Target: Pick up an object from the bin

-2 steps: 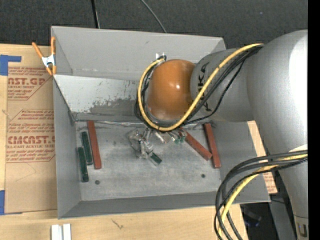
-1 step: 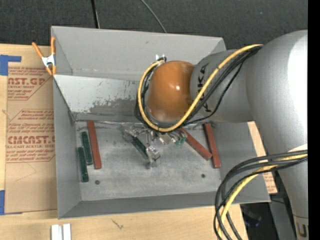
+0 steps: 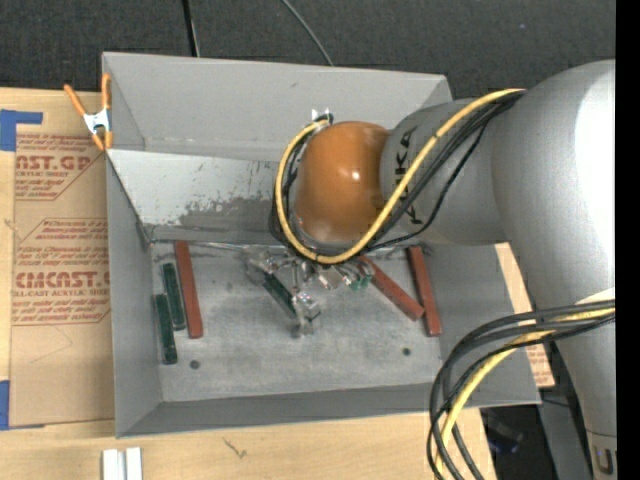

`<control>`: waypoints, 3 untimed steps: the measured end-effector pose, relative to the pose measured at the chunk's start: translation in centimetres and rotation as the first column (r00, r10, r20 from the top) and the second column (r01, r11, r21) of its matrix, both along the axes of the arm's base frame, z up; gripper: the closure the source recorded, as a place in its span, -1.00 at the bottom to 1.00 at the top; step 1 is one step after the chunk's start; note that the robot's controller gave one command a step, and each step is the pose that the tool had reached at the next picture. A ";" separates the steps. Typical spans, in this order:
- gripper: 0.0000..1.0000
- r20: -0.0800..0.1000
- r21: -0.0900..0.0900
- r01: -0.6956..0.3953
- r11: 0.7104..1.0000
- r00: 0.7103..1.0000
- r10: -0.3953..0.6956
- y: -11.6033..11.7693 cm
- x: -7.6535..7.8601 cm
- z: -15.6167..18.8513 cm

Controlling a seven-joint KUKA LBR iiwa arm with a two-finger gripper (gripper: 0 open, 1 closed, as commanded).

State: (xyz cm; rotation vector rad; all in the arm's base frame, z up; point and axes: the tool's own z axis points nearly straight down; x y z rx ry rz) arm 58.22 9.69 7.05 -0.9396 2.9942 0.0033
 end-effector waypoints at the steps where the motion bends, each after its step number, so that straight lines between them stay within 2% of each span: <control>1: 1.00 0.007 -0.003 -0.364 0.932 0.931 0.364 -6.7 0.5 0.2; 2: 1.00 0.007 -0.003 -0.364 0.931 0.931 0.364 -6.7 0.5 0.2; 3: 1.00 -0.006 0.000 -0.370 0.929 0.929 0.370 -6.4 0.2 5.3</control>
Offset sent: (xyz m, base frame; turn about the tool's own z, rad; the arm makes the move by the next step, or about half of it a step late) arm 0.0000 0.0000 0.0000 0.0000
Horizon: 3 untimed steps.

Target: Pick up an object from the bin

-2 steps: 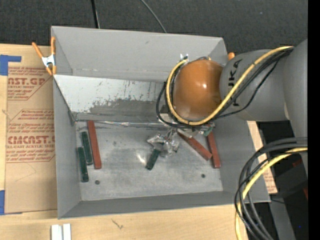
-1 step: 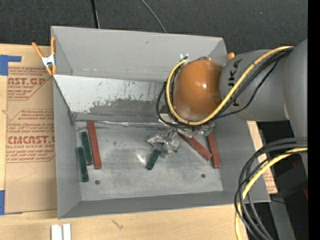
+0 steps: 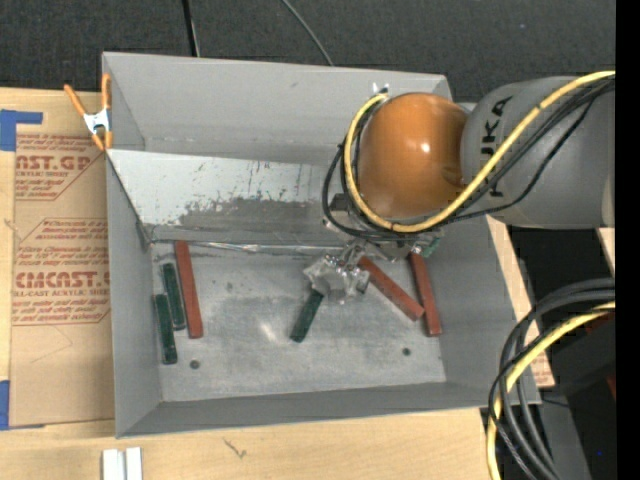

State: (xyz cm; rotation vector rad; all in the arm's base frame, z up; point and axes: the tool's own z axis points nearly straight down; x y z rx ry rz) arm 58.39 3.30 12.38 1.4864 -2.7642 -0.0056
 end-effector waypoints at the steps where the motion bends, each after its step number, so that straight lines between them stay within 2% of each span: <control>1: -1.00 0.003 0.001 0.106 0.994 0.994 -0.106 -0.6 -0.7 -5.6; 2: 1.00 0.006 0.002 0.106 0.994 0.994 -0.106 -0.6 -0.6 -5.3; 3: 1.00 0.006 0.002 0.106 0.994 0.994 -0.106 -0.6 -0.6 -5.3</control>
Offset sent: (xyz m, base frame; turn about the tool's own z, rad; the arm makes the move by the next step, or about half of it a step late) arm 0.0000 0.0000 0.0000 0.0000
